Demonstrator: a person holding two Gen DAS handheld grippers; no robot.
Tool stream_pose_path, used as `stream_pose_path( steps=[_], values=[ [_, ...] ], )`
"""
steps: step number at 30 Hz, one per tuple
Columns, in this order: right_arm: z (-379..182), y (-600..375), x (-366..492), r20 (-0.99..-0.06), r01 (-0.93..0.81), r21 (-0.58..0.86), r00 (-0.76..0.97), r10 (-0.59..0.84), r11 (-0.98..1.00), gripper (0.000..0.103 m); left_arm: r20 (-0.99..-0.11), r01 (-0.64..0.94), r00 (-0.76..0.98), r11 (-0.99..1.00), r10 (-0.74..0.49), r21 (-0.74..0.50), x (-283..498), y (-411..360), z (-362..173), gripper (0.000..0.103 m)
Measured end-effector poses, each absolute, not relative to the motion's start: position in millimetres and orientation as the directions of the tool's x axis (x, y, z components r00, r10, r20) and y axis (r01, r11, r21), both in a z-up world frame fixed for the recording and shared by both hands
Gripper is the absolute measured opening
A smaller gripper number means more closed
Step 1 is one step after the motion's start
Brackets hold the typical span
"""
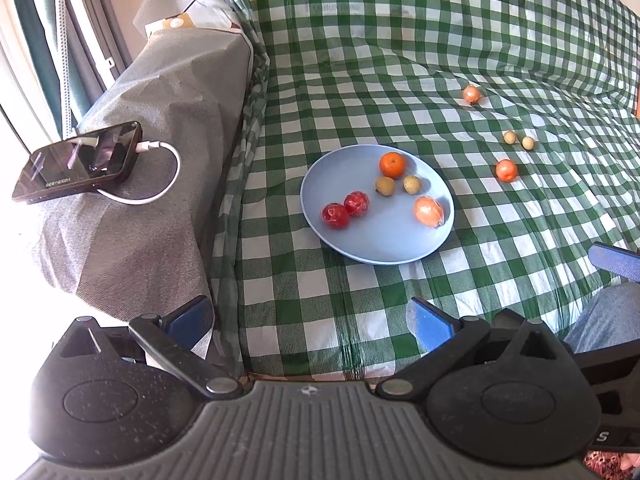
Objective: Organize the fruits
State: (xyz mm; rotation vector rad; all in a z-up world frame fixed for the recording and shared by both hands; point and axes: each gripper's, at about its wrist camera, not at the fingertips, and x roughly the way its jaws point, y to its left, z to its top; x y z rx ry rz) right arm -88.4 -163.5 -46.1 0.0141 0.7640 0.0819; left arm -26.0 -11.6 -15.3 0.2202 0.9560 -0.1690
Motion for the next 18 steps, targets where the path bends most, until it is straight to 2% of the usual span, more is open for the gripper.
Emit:
stream_pose_path(
  steps=[10, 18],
  values=[
    [-59, -176, -65, -0.720, -0.028, 0.038, 0.693, 0.047, 0.999, 0.102, -0.840, 0.229, 0.541, 0.969, -0.044, 0.097, -1, -18, -23, 0.103],
    [-67, -231, -50, -0.709, 0.112, 0.023, 0.702, -0.063, 0.993, 0.102, -0.838, 0.296, 0.541, 0.949, -0.070, 0.111, 22, -67, -23, 0.103]
  ],
)
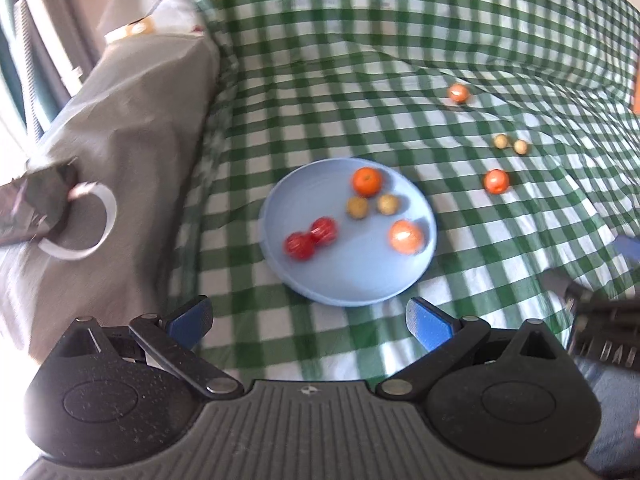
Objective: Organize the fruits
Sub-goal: 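Grasp a tangerine with the left tool while the right tool grasps a tan fruit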
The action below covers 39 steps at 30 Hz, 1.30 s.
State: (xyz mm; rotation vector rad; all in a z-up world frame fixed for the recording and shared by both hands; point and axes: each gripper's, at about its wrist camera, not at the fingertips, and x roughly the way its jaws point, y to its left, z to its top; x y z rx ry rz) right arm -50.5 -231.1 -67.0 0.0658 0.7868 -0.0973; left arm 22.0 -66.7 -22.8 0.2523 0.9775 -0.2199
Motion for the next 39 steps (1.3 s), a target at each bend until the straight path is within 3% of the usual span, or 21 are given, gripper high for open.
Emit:
stream_pose_path(
  steps=[8, 13, 18, 27, 29, 34, 35, 36, 37, 38, 39],
  values=[
    [-89, -351, -22, -0.662, 0.291, -0.022, 0.713, -0.232, 0.957, 0.102, -0.830, 0.425, 0.541, 0.896, -0.137, 0.129, 61, -172, -43, 0.103],
    [-126, -414, 16, -0.635, 0.282, -0.017, 0.738, -0.228, 0.959, 0.102, -0.821, 0.490, 0.533, 0.865, -0.203, 0.105, 100, -245, -81, 0.103],
    [-174, -455, 71, -0.657, 0.258, -0.003, 0.728, -0.196, 0.966, 0.102, -0.825, 0.540, 0.536, 0.825, -0.182, 0.169, 137, -304, -130, 0.103],
    [-248, -488, 151, -0.703, 0.218, 0.133, 0.708, -0.063, 0.967, 0.102, -0.875, 0.604, 0.442, 0.787, -0.195, 0.130, 183, -347, -190, 0.103],
    [-254, -480, 149, -0.648, 0.188, 0.082, 0.756, -0.091, 0.979, 0.102, -0.871, 0.593, 0.433, 0.801, -0.233, 0.080, 188, -343, -193, 0.103],
    [-253, -483, 147, -0.643, 0.193, 0.096, 0.761, -0.087, 0.976, 0.102, -0.870, 0.584, 0.439, 0.807, -0.226, 0.085, 189, -341, -194, 0.103],
    [-253, -483, 147, -0.643, 0.194, 0.093, 0.760, -0.090, 0.976, 0.102, -0.868, 0.587, 0.445, 0.804, -0.221, 0.096, 187, -342, -192, 0.100],
    [-253, -483, 147, -0.643, 0.195, 0.091, 0.760, -0.092, 0.977, 0.102, -0.863, 0.598, 0.449, 0.795, -0.232, 0.097, 183, -342, -189, 0.084],
    [-252, -483, 148, -0.644, 0.196, 0.085, 0.759, -0.096, 0.977, 0.100, -0.857, 0.628, 0.438, 0.775, -0.271, 0.076, 176, -343, -181, 0.047],
    [-250, -481, 147, -0.640, 0.200, 0.074, 0.761, -0.107, 0.977, 0.078, -0.855, 0.657, 0.427, 0.751, -0.295, 0.069, 172, -344, -176, 0.039],
    [-246, -478, 147, -0.625, 0.194, 0.080, 0.774, -0.102, 0.978, 0.039, -0.852, 0.663, 0.439, 0.742, -0.285, 0.093, 166, -344, -172, 0.038]
  ],
)
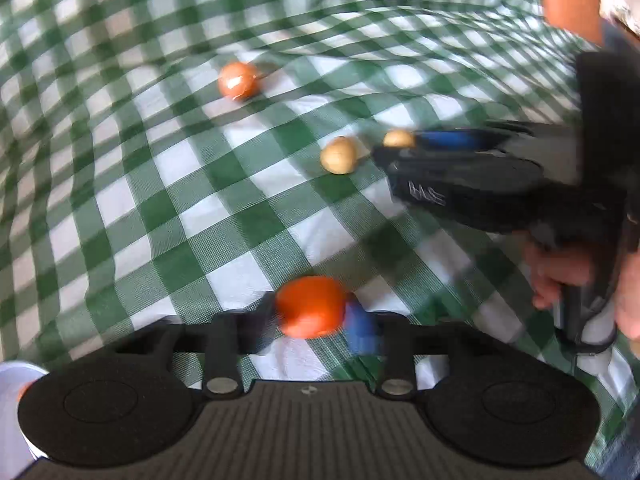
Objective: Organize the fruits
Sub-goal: 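Grasp a tangerine with the left tool while the right tool grasps a tan fruit, then carry both fruits to the blue plate and open both tools over it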
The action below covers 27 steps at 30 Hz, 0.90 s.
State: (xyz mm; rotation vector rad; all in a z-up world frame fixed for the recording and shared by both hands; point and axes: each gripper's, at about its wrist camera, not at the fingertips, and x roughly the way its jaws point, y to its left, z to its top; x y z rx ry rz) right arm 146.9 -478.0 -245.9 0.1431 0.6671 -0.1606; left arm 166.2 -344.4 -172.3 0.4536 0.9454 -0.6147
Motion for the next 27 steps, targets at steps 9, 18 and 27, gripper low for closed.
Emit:
stream_pose_path(
  steps=[9, 18, 27],
  values=[
    [-214, -480, 133, -0.674, 0.319, 0.093, 0.717, -0.176, 0.943, 0.027, -0.827, 0.622, 0.483, 0.778, -0.289, 0.091, 149, -314, -126, 0.038],
    [-127, -442, 39, -0.629, 0.340, 0.144, 0.757, -0.179, 0.929, 0.027, -0.826, 0.531, 0.516, 0.841, -0.229, 0.099, 93, -228, -45, 0.039],
    [-65, -327, -49, -0.579, 0.205, 0.259, 0.815, -0.018, 0.944, 0.027, -0.824, 0.418, 0.554, 0.895, -0.118, 0.154, 17, -124, 1, 0.039]
  ],
)
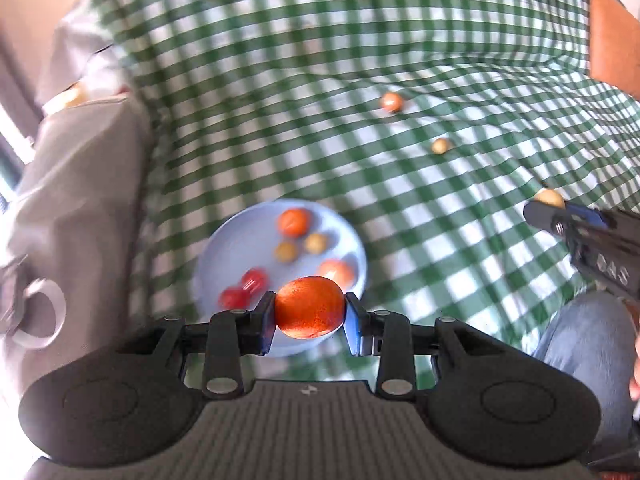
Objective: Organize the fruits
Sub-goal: 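Carry both fruits to the blue plate and open both tools over it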
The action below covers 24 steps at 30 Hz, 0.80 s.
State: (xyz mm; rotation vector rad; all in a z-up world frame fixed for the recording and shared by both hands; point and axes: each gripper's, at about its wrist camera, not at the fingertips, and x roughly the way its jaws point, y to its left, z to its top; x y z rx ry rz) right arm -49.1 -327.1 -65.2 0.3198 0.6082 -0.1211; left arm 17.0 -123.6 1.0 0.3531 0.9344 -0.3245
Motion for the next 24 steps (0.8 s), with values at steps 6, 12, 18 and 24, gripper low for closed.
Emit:
stream_pose_path(
  steps=[6, 12, 18, 24],
  values=[
    [-39, -256, -84, -0.553, 0.050, 0.251, 0.827, 0.101, 0.967, 0.027, -0.813, 0.345, 0.578, 0.925, -0.076, 0.160, -19, -71, 14, 0.039],
    [-23, -208, -112, -0.559, -0.059, 0.228, 0.809, 0.180, 0.972, 0.027, -0.807, 0.294, 0.585, 0.948, -0.079, 0.121, -44, -37, 21, 0.039],
    [-15, -181, -125, -0.568, -0.101, 0.180, 0.802, 0.187, 0.979, 0.027, -0.803, 0.278, 0.589, 0.956, -0.094, 0.092, -57, -19, 21, 0.039],
    [-14, -174, -129, -0.577, -0.109, 0.157, 0.796, 0.181, 0.982, 0.027, -0.798, 0.278, 0.592, 0.958, -0.109, 0.076, -61, -13, 20, 0.039]
  ],
)
